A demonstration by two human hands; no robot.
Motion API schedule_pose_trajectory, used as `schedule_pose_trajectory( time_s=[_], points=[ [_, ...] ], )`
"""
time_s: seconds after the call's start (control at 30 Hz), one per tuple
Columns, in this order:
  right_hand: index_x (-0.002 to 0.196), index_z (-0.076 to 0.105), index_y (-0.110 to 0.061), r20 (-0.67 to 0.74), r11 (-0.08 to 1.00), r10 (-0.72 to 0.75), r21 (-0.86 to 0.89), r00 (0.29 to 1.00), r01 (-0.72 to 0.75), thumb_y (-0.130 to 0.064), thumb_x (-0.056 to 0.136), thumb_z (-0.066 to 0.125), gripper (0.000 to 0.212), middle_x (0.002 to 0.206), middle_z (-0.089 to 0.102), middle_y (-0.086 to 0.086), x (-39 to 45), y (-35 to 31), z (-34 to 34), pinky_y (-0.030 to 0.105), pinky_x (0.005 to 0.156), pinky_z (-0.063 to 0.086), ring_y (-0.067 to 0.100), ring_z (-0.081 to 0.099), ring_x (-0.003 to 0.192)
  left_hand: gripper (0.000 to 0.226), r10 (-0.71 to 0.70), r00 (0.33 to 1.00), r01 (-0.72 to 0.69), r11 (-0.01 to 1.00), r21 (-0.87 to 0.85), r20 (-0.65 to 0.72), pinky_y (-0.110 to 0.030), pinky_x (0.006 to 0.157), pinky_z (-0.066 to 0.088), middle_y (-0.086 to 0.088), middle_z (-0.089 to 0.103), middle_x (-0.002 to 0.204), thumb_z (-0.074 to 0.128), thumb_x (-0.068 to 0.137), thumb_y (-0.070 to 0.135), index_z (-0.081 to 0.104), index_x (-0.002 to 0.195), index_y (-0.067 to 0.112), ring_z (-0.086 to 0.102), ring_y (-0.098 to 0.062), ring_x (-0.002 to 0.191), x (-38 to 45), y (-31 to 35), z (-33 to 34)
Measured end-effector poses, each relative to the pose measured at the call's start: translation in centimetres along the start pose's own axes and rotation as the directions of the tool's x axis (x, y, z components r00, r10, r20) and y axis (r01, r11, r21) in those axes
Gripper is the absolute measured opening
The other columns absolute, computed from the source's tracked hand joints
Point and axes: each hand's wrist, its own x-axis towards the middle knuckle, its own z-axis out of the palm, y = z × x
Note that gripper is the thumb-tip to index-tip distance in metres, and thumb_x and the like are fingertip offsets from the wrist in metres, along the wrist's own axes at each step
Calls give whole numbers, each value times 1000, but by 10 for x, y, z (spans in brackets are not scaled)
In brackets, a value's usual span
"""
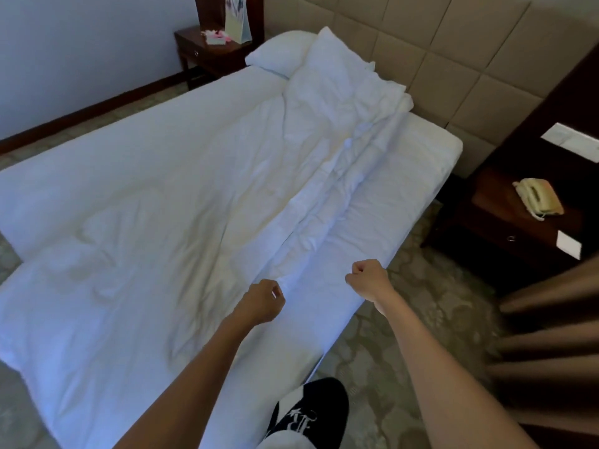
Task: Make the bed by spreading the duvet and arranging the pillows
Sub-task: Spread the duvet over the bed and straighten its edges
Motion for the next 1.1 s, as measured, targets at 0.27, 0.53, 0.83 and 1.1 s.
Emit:
schedule_pose_trajectory(
  time_s=[0.27,0.53,0.83,1.1],
  points=[
    [54,21,-21,66,995,-75,-56,995,79,-3,80,57,48,52,17,-4,135,-9,-63,26,45,17,11,18,48,11,26,999,-28,998,-52,-39,-36,75,55,-14,73,89,51,90,16,57,80,15,66,-24,68,121,95,10],
    [57,20,-19,84,993,-83,-82,993,90,-5,79,56,44,56,17,0,278,-28,-198,29,56,20,16,19,56,12,29,996,-36,996,-83,-86,-38,78,58,-11,73,88,52,91,18,62,86,13,70,-27,78,244,245,-6],
    [61,32,-15,77,995,-96,-4,992,97,-10,81,58,34,59,33,0,438,5,-328,28,58,31,17,33,59,14,73,987,-71,997,23,-146,-43,83,57,-10,71,94,53,90,22,64,92,13,68,-27,83,381,393,9],
    [68,40,-12,162,991,-111,-62,981,123,-10,81,58,22,66,39,6,572,30,-406,30,59,30,22,37,64,10,-102,970,100,995,-18,-221,-36,75,55,-10,67,97,53,90,29,57,84,22,65,-26,83,465,469,49]
  ],
)
